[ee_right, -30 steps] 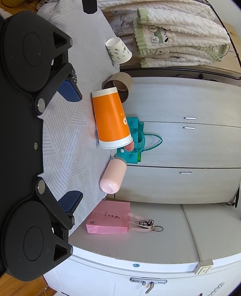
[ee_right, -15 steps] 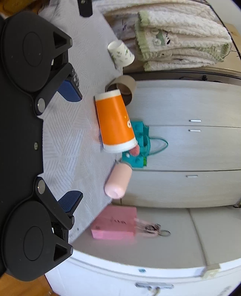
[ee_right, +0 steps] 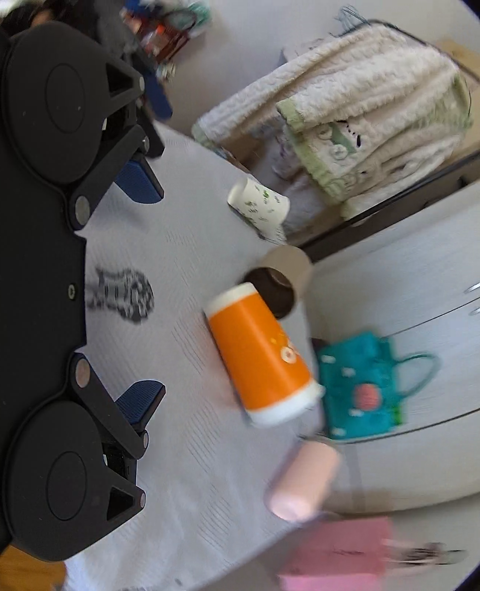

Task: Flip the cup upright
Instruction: 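Move the right gripper to the orange cup's rim end and close on it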

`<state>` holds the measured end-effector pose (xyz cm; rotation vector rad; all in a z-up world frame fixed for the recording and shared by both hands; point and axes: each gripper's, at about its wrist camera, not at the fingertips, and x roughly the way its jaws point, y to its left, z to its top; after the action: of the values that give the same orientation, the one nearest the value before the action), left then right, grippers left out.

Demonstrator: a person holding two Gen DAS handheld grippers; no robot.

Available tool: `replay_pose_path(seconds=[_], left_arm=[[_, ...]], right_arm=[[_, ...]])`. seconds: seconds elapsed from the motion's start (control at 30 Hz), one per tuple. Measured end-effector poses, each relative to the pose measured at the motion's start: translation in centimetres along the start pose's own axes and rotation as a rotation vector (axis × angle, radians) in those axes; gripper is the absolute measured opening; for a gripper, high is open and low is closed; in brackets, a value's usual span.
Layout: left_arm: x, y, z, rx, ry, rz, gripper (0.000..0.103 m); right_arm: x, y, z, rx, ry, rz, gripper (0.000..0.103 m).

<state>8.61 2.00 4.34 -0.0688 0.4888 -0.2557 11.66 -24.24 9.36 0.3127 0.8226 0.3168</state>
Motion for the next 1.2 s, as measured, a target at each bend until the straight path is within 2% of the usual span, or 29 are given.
replay_pose_path(seconds=[0.17, 0.33, 0.43, 0.5, 0.7, 0.83, 0.97, 1.2], left_arm=[[1.0, 0.3, 1.4, 0.048, 0.048, -0.034, 0.103], [2.2, 0.8, 2.0, 0.050, 0.098, -0.072, 0.103], [3.6, 1.3, 2.4, 0.033, 0.139, -0.103, 0.103], [4.6, 1.8, 2.7, 0.009, 0.161, -0.130, 0.103], [7.2, 2.0, 3.7, -0.016, 0.186, -0.175, 0.102], [8.1, 1.9, 3.9, -0.011, 0.197, -0.182, 0.102], [8.4, 1.7, 3.9, -0.011, 0.201, -0.186, 0.102], [8.6, 1.4, 3.8, -0.011, 0.205, -0.193, 0.102]], right_arm=[[2.2, -0.7, 2.8, 0.130, 0.093, 0.043, 0.103], [5.5, -2.5, 5.4, 0.303, 0.185, 0.102, 0.103], [7.3, -3.7, 6.5, 0.384, 0.193, 0.067, 0.103], [8.2, -3.9, 7.0, 0.395, 0.175, 0.011, 0.103], [10.0, -5.0, 8.0, 0.440, 0.139, -0.077, 0.103], [10.7, -6.9, 8.7, 0.514, 0.133, -0.080, 0.103], [11.0, -7.8, 9.4, 0.476, 0.142, -0.144, 0.103], [12.1, -8.2, 9.6, 0.468, 0.184, -0.129, 0.103]])
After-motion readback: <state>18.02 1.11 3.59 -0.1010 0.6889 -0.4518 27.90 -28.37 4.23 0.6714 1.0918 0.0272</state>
